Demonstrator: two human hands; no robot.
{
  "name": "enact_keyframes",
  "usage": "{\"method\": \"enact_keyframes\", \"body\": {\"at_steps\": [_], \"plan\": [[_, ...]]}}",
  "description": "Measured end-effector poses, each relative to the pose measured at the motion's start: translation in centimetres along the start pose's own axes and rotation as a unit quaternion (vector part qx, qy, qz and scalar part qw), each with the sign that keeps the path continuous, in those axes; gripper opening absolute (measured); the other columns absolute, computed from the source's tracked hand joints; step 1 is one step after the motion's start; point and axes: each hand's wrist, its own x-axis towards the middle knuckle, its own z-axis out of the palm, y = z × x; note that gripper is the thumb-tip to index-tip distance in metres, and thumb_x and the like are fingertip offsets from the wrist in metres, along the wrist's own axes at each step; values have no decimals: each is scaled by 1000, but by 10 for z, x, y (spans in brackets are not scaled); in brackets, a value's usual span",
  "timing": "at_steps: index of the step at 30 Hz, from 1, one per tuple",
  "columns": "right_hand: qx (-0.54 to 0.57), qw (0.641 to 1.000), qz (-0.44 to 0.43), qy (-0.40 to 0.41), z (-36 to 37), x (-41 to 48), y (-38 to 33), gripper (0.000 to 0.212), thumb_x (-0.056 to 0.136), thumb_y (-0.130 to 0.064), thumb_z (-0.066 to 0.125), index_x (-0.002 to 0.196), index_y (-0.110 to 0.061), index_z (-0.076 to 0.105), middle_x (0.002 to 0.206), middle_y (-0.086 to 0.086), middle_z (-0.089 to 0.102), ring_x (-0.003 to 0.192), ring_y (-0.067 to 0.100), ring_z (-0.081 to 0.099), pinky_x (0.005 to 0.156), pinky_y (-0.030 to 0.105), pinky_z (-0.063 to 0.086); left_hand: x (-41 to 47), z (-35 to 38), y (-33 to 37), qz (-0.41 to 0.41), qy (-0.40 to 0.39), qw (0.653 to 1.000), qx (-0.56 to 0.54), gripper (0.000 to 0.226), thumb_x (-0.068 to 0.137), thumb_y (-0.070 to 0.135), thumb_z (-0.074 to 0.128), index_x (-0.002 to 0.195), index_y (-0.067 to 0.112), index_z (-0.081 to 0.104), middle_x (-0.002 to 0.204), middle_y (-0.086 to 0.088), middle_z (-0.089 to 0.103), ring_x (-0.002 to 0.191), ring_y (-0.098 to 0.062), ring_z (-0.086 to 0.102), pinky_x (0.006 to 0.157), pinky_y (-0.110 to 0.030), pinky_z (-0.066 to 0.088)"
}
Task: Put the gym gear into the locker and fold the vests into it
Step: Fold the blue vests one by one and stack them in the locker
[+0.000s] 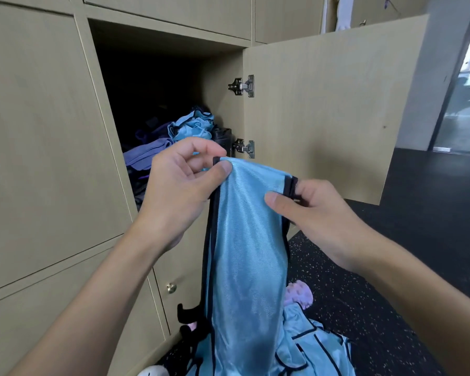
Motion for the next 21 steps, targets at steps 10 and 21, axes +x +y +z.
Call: {"method": "enact_keyframes", "body": {"at_steps": [10,21], "plan": [[9,996,-45,80,4,-3,-4,32,103,-31,49,85,-10,66,80,9,68,72,13,50,64,42,43,-9,6,-11,-102,-21,993,-47,34,94,-1,60,122,13,46,83,-12,76,70,-20,70,60,-26,54],[-58,991,-48,109,8,-1,-1,20,101,-31,50,97,-12,47,84,15,60,68,12,55,68,35,53,-13,15,-12,-39,8,999,10,28,97,3,59,113,23,48,90,-35,64,77,-30,60,79,-58,52]]}}
